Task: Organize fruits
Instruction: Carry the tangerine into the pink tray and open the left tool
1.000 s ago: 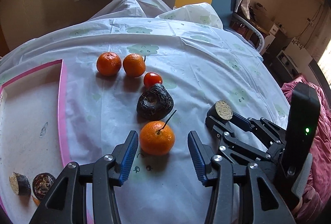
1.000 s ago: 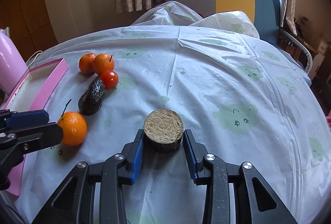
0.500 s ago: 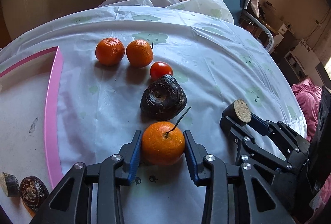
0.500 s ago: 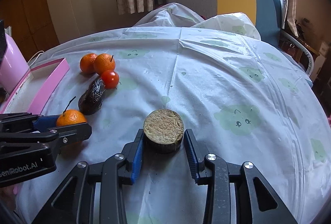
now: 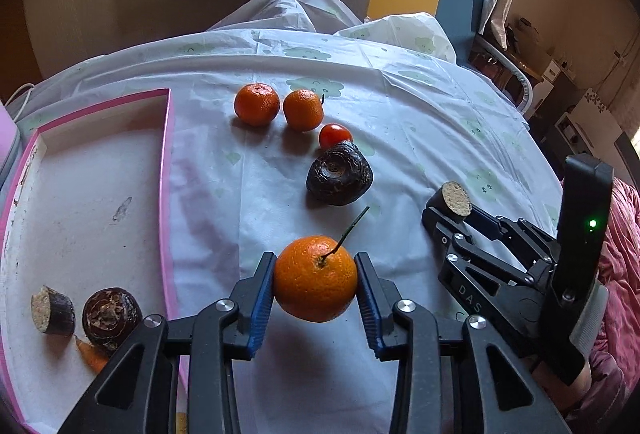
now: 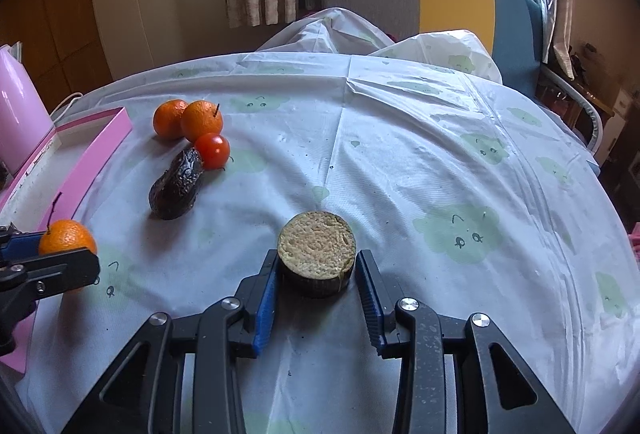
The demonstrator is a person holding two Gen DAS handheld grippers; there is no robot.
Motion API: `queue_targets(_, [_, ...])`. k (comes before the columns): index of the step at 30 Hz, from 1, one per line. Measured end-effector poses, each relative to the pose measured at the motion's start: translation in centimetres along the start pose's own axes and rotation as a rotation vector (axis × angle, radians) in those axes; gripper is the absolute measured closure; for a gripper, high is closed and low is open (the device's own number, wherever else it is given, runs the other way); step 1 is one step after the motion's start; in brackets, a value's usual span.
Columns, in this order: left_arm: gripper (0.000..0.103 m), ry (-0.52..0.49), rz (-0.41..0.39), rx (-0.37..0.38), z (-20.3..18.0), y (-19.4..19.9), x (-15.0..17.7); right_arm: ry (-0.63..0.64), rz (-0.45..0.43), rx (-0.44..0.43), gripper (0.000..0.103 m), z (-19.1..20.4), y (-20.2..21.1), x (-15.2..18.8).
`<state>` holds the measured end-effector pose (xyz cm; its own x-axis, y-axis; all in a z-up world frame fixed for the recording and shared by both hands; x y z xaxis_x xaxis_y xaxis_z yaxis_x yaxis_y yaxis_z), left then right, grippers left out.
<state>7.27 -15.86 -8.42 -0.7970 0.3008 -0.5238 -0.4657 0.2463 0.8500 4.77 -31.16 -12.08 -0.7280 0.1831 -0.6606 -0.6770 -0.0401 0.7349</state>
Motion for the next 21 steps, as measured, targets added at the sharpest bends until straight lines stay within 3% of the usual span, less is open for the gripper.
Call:
queue_targets(10, [0.064,0.049,-0.083,-0.035,2.8,3.5,-0.1,0.03,0.001,0.032,0.065,0.4,0.0,0.1])
queue_targets(21, [0.064,0.16,-0.104,-0.088,8.1,4.9,1.0,0.06,0.006,0.068,0.065,0.8,0.0,0.1])
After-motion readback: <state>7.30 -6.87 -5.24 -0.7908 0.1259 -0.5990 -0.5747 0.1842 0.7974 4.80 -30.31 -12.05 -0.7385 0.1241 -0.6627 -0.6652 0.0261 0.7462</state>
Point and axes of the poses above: each gripper's, at about its wrist camera, not at the fingertips, and y roughly against the way its jaws point, z to its left, x to its underside, the point moved 4 cm from there along -y, roughly the way its jaws point, and after that the axes turned 8 degrees about -x, right-handed, at the moved point
